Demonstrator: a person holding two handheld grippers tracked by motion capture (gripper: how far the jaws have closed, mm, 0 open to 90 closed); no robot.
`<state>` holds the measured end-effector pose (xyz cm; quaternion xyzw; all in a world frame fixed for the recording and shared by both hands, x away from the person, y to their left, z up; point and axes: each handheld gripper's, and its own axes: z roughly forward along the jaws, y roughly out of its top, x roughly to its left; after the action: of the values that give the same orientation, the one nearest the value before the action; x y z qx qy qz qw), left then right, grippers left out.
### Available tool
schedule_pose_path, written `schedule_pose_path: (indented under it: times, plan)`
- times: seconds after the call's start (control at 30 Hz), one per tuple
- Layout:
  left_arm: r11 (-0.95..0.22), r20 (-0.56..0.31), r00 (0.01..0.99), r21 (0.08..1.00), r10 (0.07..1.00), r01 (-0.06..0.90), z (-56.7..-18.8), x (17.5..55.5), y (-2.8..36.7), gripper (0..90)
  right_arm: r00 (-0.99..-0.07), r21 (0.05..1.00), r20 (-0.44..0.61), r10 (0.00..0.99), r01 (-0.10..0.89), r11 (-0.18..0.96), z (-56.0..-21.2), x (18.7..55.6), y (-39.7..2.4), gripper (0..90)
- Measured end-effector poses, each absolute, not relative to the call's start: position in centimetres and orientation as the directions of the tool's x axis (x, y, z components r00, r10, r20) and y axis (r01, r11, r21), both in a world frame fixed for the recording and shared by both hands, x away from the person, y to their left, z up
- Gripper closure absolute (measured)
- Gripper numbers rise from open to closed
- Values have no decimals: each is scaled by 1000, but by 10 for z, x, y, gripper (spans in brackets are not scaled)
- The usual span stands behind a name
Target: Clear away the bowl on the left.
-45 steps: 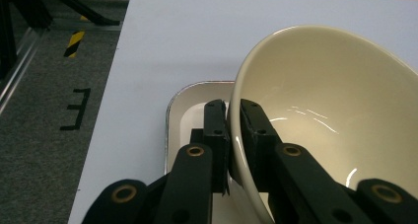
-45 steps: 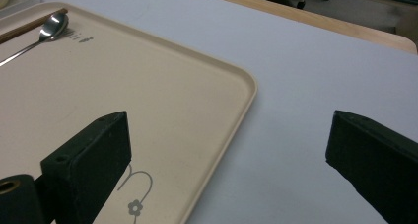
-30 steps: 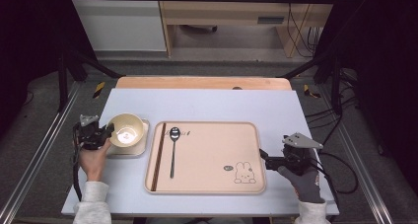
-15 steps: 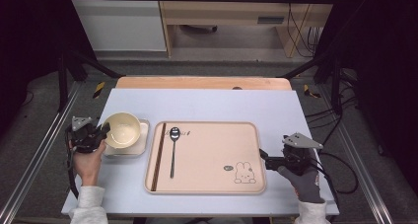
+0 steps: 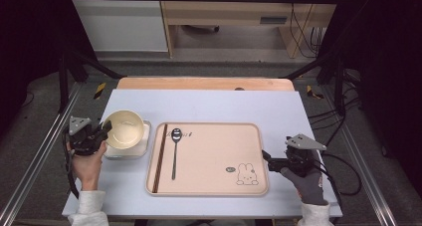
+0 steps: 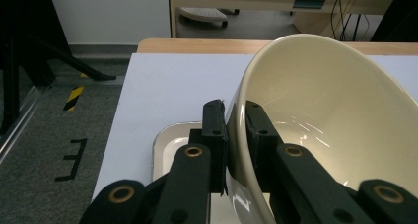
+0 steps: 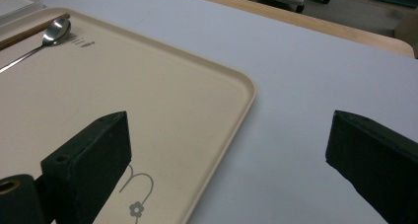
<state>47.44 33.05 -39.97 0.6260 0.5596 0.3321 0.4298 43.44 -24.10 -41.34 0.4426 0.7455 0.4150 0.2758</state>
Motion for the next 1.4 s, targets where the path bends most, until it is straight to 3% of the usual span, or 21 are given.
schedule_pose_path:
  times: [1.4]
  plan:
    - [-111,-22,368,935,929,336,-367,476,229,818,-457,868,-40,889,424,257,-412,433,-242,37]
